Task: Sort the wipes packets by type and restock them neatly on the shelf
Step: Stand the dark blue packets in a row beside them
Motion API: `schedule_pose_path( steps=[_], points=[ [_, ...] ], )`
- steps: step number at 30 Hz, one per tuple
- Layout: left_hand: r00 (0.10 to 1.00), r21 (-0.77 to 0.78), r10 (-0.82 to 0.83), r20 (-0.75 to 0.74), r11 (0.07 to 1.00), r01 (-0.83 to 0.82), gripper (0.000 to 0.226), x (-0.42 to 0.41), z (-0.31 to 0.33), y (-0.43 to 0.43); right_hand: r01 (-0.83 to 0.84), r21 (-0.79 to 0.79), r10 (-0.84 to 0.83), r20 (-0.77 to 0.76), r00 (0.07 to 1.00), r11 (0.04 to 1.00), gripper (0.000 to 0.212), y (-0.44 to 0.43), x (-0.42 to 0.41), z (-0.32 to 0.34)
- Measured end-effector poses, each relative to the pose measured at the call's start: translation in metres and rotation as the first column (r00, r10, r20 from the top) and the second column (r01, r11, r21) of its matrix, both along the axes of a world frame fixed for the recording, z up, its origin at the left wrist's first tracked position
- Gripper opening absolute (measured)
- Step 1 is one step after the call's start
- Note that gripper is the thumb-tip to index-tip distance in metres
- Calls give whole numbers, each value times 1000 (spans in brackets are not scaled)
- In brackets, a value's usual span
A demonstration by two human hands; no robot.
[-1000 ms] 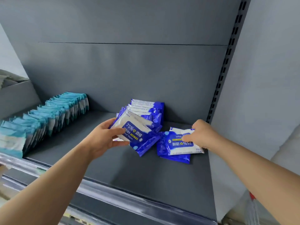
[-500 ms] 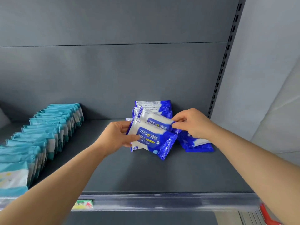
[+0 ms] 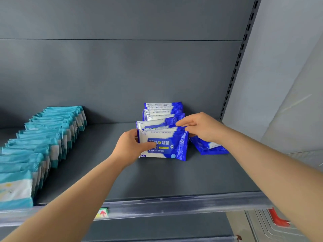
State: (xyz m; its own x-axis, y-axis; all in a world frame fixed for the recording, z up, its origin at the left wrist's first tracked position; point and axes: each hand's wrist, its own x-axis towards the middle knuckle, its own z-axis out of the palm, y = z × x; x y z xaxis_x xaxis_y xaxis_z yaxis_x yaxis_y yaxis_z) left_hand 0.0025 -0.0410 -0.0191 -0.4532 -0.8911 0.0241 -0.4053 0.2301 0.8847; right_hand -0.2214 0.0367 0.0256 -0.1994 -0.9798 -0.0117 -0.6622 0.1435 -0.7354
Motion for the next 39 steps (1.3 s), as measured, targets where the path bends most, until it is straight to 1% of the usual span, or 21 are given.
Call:
schedule_pose_path(
  steps=[3,5,6,7,8,10,11,12,14,16,18,19,21,24,25,27,29,31,35,37,39],
  points=[
    [997,-30,64,34,998,-63,30,-7,-3,1,49,27,-53,162,985,998,39,1,-4,-6],
    [992,-35,127,18,991,-127,40,-12,-7,1,106,6,-105,195,975,994,38,5,-12,-6],
    [988,-26,153,5,988,-153,48,-15,-9,1,146,-15,-141,158,977,989,38,7,-19,-6],
    [985,-20,170,3,985,-170,56,-18,-10,0,187,-31,-185,80,980,982,39,8,-29,-6],
    [984,-22,178,16,984,-178,61,-20,-10,-2,225,-24,-226,-31,974,974,42,10,-41,-7],
    [983,-35,182,41,983,-180,64,-25,-8,-5,286,69,-262,-238,935,956,50,17,-62,-10],
    [982,-37,186,41,982,-185,63,-28,-7,-8,306,138,-259,-282,924,942,55,21,-71,-13],
    [981,-39,192,32,981,-190,62,-31,-5,-9,309,201,-246,-286,926,930,58,25,-77,-16],
    [978,-48,206,8,977,-206,63,-36,-5,-12,295,241,-242,-228,943,925,66,29,-82,-23],
    [975,-69,222,-16,972,-223,64,-41,-7,-13,325,199,-298,-151,942,925,81,31,-83,-27],
    [971,-87,233,-47,968,-236,63,-44,-9,-12,360,158,-349,-92,932,919,90,32,-85,-29],
    [970,-88,235,-62,967,-239,63,-45,-10,-10,371,149,-368,-47,929,917,88,32,-87,-30],
    [969,-85,234,-82,967,-241,63,-45,-11,-9,399,121,-409,72,910,909,76,35,-91,-24],
    [967,-77,239,-86,966,-246,67,-43,-12,-10,448,13,-436,260,861,894,59,43,-96,0],
    [966,-68,244,-92,966,-250,69,-42,-12,-10,442,-21,-416,302,858,897,54,45,-94,11],
    [962,-47,251,-112,965,-257,69,-39,-14,-12,374,-71,-337,309,890,925,40,47,-86,26],
    [961,-38,243,-134,967,-251,65,-34,-14,-13,269,-87,-241,248,938,959,31,43,-70,32],
    [960,-27,228,-160,972,-235,59,-30,-13,-12,183,-89,-164,182,969,979,30,32,-53,30],
    [967,-45,195,-165,978,-205,41,-26,-14,-12,85,-63,-80,88,993,994,36,2,-25,17],
    [972,-61,178,-153,980,-189,33,-23,-15,-14,26,-63,-25,16,1000,998,51,-12,-12,13],
    [973,-60,162,-167,983,-174,25,-22,-16,-15,-23,-62,21,-20,1000,998,64,-24,-1,9]
  ],
)
